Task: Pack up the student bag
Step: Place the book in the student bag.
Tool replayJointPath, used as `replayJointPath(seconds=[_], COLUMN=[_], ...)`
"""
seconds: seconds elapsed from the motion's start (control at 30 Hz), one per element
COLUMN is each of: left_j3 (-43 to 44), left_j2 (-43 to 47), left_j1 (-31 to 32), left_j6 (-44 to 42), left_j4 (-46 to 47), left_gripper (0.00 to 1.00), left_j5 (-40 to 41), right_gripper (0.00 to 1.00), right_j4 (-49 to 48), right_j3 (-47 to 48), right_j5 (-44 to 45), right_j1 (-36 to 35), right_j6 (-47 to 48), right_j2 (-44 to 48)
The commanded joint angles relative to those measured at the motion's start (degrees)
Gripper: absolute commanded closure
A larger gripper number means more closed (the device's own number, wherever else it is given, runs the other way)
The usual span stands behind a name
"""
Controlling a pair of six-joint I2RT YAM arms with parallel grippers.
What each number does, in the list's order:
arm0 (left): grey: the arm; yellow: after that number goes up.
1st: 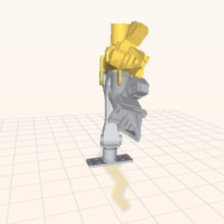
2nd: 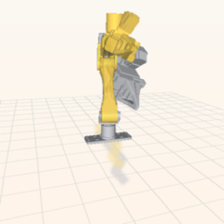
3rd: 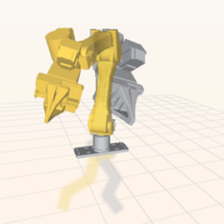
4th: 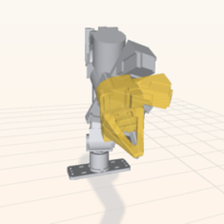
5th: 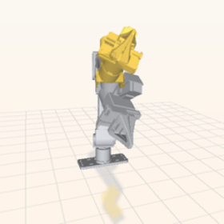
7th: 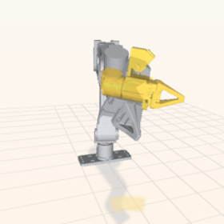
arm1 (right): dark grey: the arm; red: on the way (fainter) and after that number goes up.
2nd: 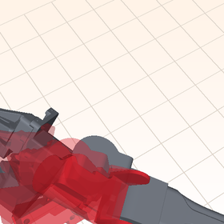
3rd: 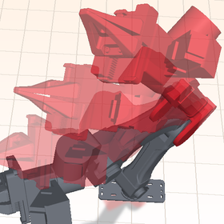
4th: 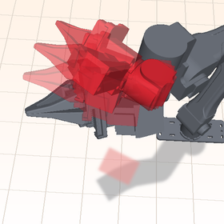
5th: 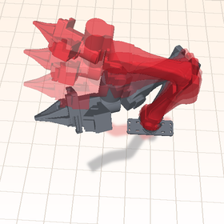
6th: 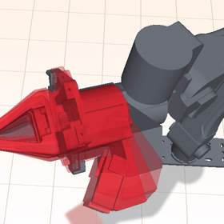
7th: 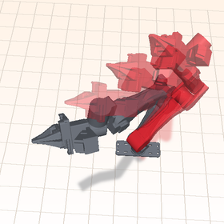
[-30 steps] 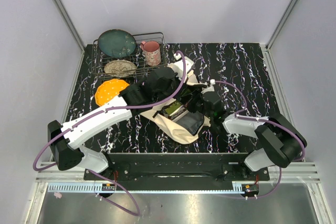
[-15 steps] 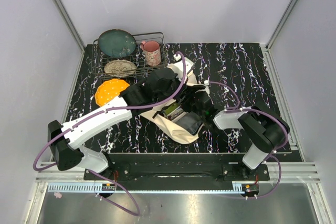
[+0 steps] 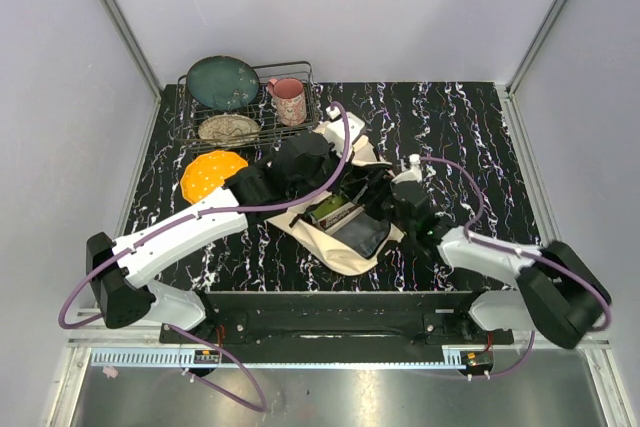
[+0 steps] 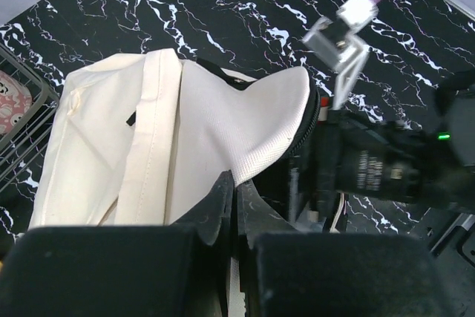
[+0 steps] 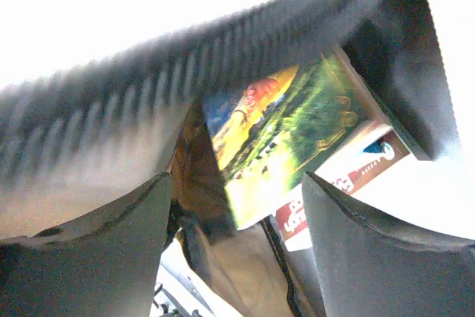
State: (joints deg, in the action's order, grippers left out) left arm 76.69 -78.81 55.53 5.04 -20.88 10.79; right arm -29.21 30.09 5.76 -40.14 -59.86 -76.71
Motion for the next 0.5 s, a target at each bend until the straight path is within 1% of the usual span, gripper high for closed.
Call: replayJointPath(seconds=[0.0, 0.03, 0.07, 0.1, 0.13, 0.17, 0.2, 0.23, 0.27, 0.3, 0.33, 0.37, 0.4, 0.43, 0.47], left_j3=[0.84, 0.75, 0.75, 0.49, 0.48, 0.40, 0.22, 0.05, -0.04, -0.48, -0.74, -1.62, -2.32, -3.37, -4.69], left_j2=[2.52, 2.43, 2.34, 2.25, 2.34, 2.25, 2.34, 2.34, 2.34, 2.51, 2.78, 3.74, 4.70, 5.93, 7.16], left_j1=[0.46, 0.37, 0.28, 0.20, 0.11, 0.02, -0.07, -0.16, -0.24, -0.33, -0.33, -0.42, -0.33, -0.33, -0.42], left_j6=[0.68, 0.67, 0.76, 0.85, 0.94, 1.29, 1.46, 1.73, 1.90, 1.99, 2.17, 2.60, 3.13, 3.83, 4.97], left_j4=[6.91, 6.91, 6.91, 6.91, 6.91, 6.74, 6.65, 6.56, 6.30, 6.21, 6.21, 6.03, 6.38, 6.99, 9.26], left_gripper=[1.00, 1.00, 1.00, 1.00, 1.00, 1.00, 1.00, 0.92, 0.69, 0.47, 0.30, 0.22, 0.10, 0.03, 0.01], left_j5=[0.64, 0.81, 0.90, 0.90, 0.90, 0.82, 0.90, 0.82, 0.21, -0.06, -0.59, -1.72, -1.99, -2.26, -3.39], right_gripper=[0.24, 0.24, 0.23, 0.23, 0.23, 0.23, 0.23, 0.23, 0.23, 0.20, 0.19, 0.17, 0.14, 0.10, 0.08], right_j4=[9.42, 11.26, 15.28, 17.06, 19.61, 26.59, 29.19, 33.30, 39.17, 42.19, 44.83, 49.12, 50.38, 50.92, 50.83], right_j3=[-2.83, -3.27, -3.71, -4.50, -4.42, -4.07, -3.72, -3.54, -3.37, -2.93, -2.58, -2.32, -1.70, -1.35, -0.91], right_j5=[3.03, 3.73, 4.08, 4.52, 6.61, 8.20, 10.13, 14.59, 16.98, 19.79, 25.47, 28.31, 30.69, 33.59, 34.75], right_j1=[-0.55, -0.55, -0.55, -0.55, -0.55, -0.64, -0.64, -0.64, -0.55, -0.55, -0.55, -0.55, -0.55, -0.55, -0.55], right_j6=[5.27, 5.80, 6.06, 7.46, 8.43, 8.87, 9.66, 10.10, 10.37, 10.20, 10.02, 9.93, 10.46, 11.50, 12.56], right_j2=[10.68, 15.40, 18.14, 20.69, 26.12, 29.04, 31.68, 37.36, 40.12, 42.67, 47.04, 48.91, 50.24, 51.90, 52.01])
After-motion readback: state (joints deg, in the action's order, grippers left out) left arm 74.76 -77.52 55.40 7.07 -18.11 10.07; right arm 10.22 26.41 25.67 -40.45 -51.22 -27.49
